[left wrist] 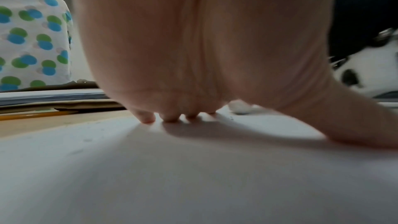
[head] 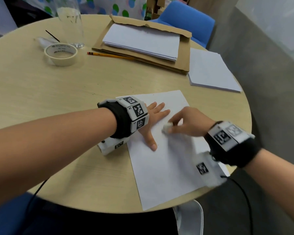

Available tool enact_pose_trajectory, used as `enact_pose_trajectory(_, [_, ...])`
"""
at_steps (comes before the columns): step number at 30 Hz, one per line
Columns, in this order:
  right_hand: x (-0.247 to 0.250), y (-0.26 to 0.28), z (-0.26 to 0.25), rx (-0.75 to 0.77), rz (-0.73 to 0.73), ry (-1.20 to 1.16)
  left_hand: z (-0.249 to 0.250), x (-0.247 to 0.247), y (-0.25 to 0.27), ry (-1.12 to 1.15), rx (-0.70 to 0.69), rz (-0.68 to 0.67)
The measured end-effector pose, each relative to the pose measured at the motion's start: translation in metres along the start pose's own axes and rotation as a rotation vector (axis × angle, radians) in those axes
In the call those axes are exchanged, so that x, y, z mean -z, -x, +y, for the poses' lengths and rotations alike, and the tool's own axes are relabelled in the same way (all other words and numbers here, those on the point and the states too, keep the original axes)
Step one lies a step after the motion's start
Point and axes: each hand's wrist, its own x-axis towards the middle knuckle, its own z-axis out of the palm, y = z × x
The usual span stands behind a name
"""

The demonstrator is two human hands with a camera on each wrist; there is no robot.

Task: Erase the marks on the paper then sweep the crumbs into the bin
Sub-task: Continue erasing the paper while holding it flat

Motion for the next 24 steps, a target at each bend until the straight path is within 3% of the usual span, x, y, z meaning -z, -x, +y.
enact_pose_trajectory(4, [-0.001, -0.014, 0.000, -0.058, 0.155, -0.040, -0.001, -0.001, 0.000, 0.019, -0.007, 0.012])
enact_pose_trajectory(8, [-0.017, 0.016, -0.001, 0.041, -0.010, -0.033, -0.002, -0.002, 0.000, 0.012, -0.001, 0.005])
enact_pose_trajectory(10, [-0.015, 0.013, -0.002, 0.013, -0.055, -0.060, -0.002, -0.001, 0.000, 0.009, -0.003, 0.003])
enact_pose_trajectory(15, [-0.005, -0.015, -0.004, -0.142, 0.168, -0.248, -0.004, -0.003, 0.002, 0.046, -0.019, 0.040])
enact_pose_trajectory(17, [-0.013, -0.005, -0.008, -0.099, 0.135, -0.194, -0.005, -0.003, 0.002, 0.042, -0.020, 0.039])
enact_pose_trajectory(21, [-0.022, 0.018, -0.010, -0.075, -0.064, -0.246, -0.002, -0.002, 0.004, 0.033, -0.026, 0.051])
enact_pose_trajectory(24, [-0.019, 0.009, -0.004, -0.162, -0.062, -0.379, 0.001, 0.002, 0.012, 0.094, -0.058, 0.196])
